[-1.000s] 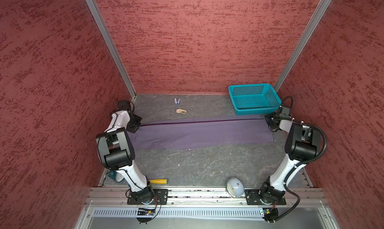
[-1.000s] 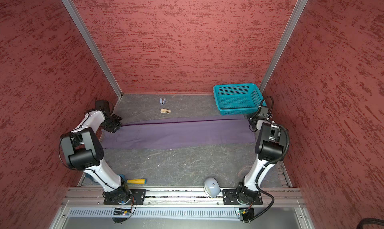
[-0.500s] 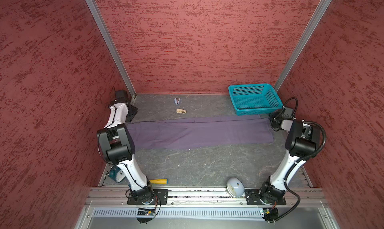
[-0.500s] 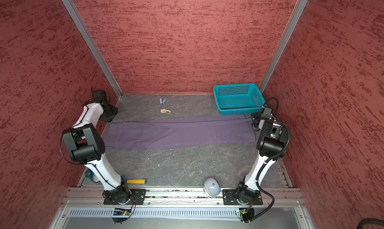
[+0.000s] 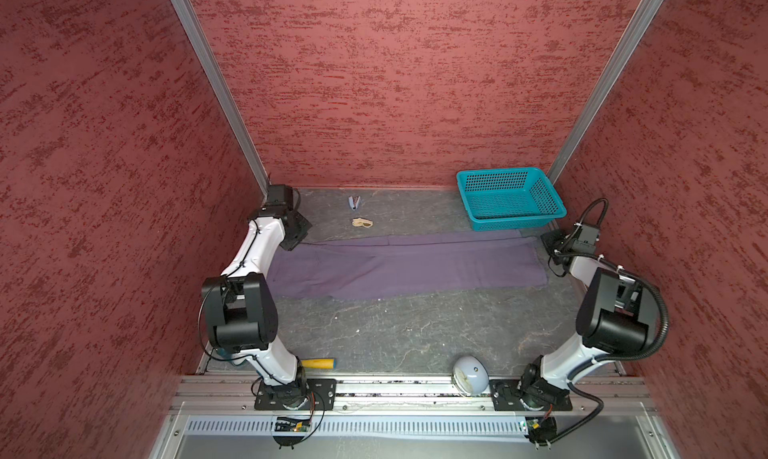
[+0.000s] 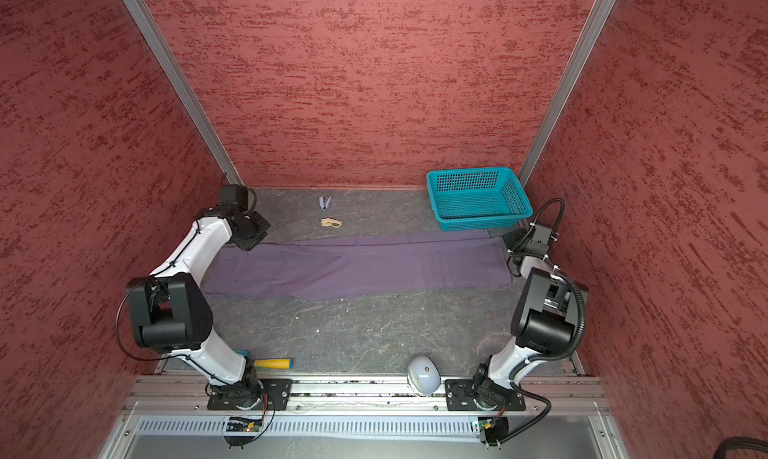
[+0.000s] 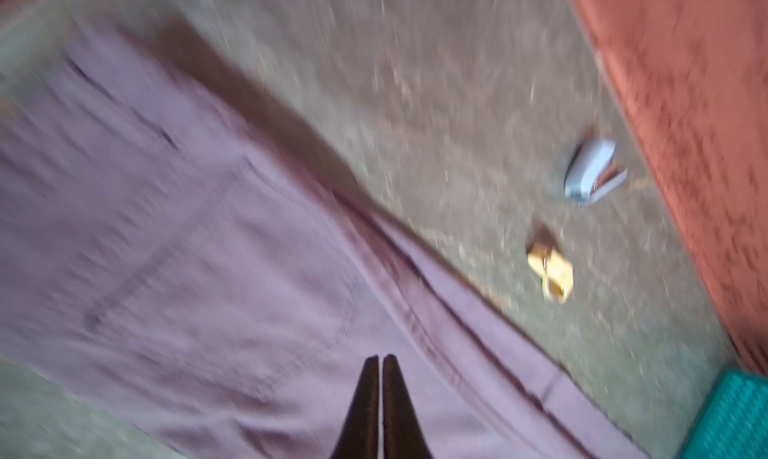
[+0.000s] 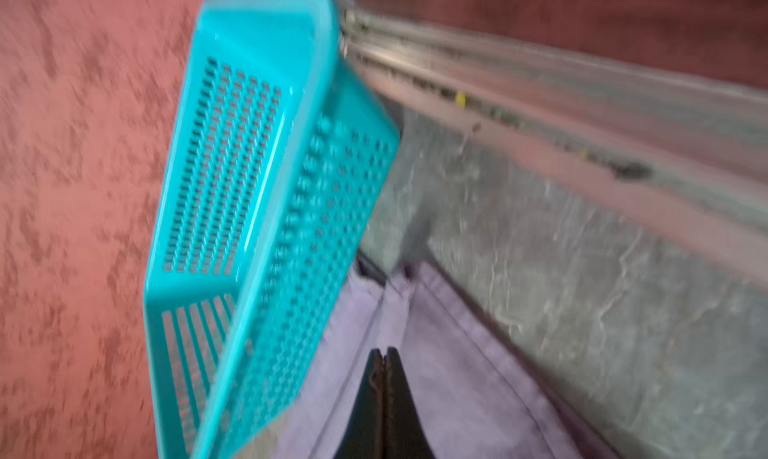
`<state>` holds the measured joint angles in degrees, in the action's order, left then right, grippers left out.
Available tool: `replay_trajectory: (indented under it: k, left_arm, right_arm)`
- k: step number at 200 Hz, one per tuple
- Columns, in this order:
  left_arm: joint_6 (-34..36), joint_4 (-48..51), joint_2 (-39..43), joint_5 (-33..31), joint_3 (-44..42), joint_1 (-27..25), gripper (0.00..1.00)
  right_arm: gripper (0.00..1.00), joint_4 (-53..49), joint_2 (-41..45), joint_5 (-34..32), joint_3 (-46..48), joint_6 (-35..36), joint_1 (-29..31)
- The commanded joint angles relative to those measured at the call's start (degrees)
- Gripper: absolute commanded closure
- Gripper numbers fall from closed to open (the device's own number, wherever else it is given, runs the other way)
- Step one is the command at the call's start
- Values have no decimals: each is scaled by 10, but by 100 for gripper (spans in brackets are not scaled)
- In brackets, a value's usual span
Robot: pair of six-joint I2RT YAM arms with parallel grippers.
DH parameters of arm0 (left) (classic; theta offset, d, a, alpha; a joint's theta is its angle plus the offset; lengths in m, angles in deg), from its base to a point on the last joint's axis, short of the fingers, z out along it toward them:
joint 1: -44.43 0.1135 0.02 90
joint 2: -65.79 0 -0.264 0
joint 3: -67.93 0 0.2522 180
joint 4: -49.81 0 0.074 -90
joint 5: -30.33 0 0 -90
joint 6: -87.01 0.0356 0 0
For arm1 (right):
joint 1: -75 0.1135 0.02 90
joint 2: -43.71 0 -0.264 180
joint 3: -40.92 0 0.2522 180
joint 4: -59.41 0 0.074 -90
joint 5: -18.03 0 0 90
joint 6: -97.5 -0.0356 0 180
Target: Fold and stack the trousers
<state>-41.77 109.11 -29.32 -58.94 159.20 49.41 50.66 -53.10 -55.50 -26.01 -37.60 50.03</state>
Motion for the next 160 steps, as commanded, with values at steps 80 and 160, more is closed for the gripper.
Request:
replay_trajectory:
  k: [80,160]
  left_arm:
    - [11,2,-103,-12,-33,-45,95]
    - [22,40,-272,-18,180,-39,95]
  right_arm:
    - [100,72,-144,113,-45,-22,9]
    - [100,77,-245,107,-162,-64,18]
